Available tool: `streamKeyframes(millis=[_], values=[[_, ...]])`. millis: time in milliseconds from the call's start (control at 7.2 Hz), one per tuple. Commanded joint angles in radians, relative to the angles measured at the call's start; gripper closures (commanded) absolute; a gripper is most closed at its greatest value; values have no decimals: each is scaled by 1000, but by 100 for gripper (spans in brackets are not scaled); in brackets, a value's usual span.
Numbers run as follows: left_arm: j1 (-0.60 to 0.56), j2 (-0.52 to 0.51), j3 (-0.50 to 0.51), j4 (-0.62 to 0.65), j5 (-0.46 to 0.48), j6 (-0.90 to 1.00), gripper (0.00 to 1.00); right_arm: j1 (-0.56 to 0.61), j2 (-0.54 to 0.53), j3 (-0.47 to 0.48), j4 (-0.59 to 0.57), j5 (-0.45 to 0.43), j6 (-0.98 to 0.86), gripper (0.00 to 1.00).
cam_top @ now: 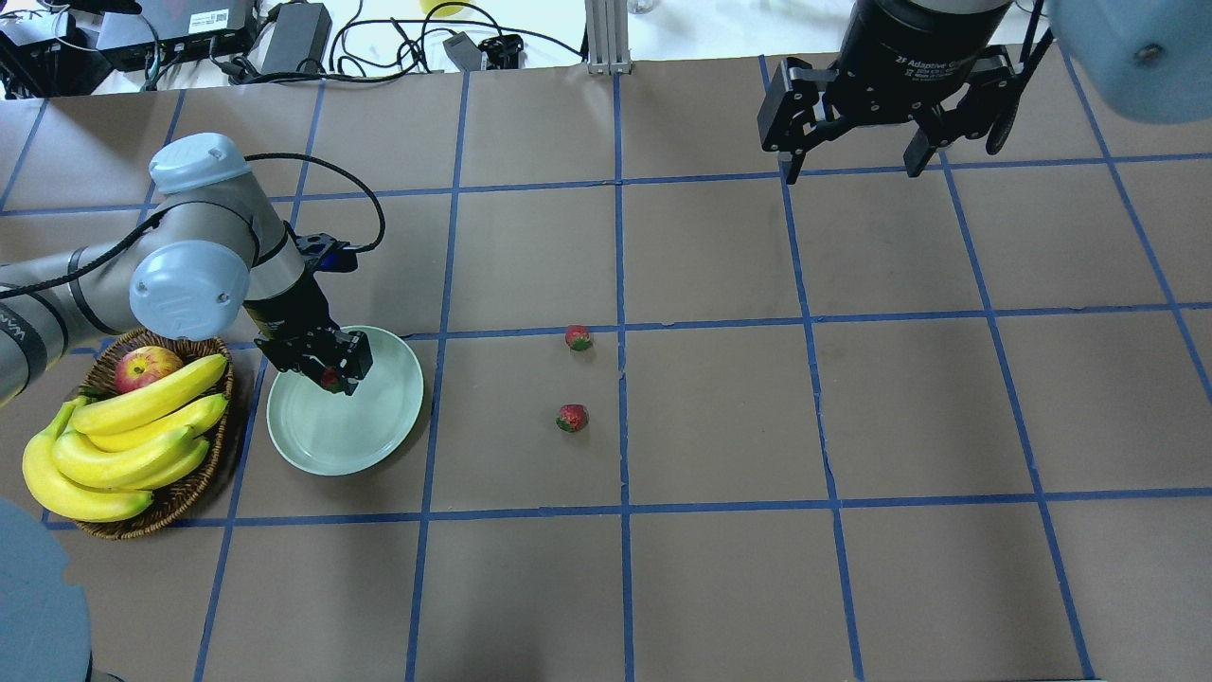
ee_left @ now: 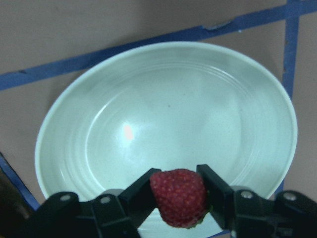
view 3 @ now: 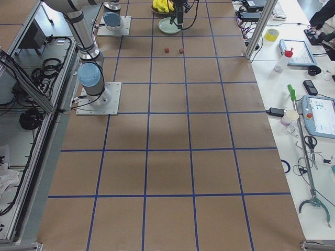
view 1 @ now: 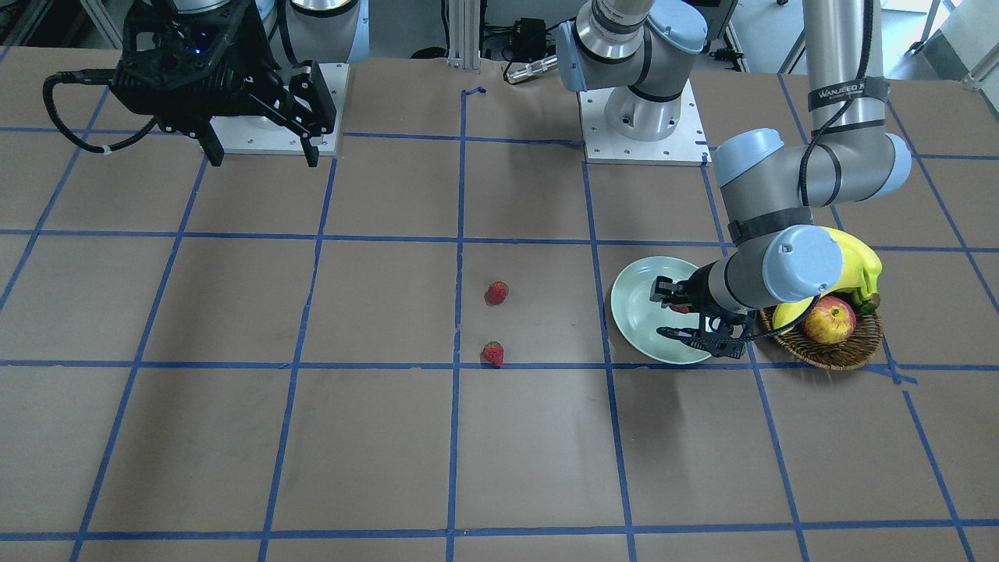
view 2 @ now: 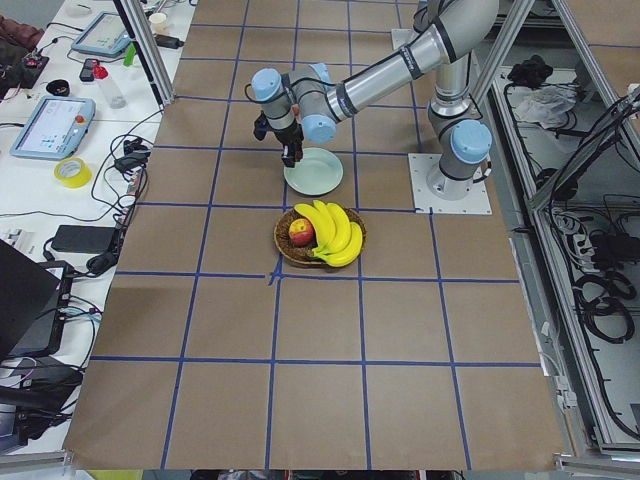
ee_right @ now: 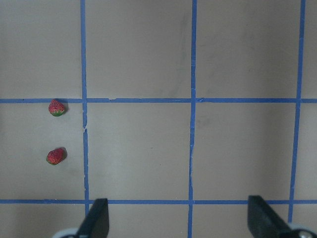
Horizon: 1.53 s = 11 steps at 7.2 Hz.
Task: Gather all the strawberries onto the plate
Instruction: 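Carry the strawberry with the left gripper onto the plate and release, then lift the left gripper from the plate toward the remaining strawberries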
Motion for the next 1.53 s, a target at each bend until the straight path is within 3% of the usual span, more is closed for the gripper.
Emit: streamKeyframes(millis=[0, 556, 834, 1112, 1390], values=[[2, 2, 7, 4, 15, -4, 1, -1, 0, 0, 0, 0, 0, 0], [-56, 31, 76, -3, -2, -71, 0, 1, 0, 0, 1, 0, 0, 0], [-206, 30, 134, 16, -148, -304, 0, 1, 0, 0, 0, 0, 0, 0], [-271, 4, 128, 155, -278, -447, 0, 1, 0, 2, 0, 0, 0, 0], [-323, -43, 127, 252, -324, -603, 0, 1, 0, 0, 0, 0, 0, 0]])
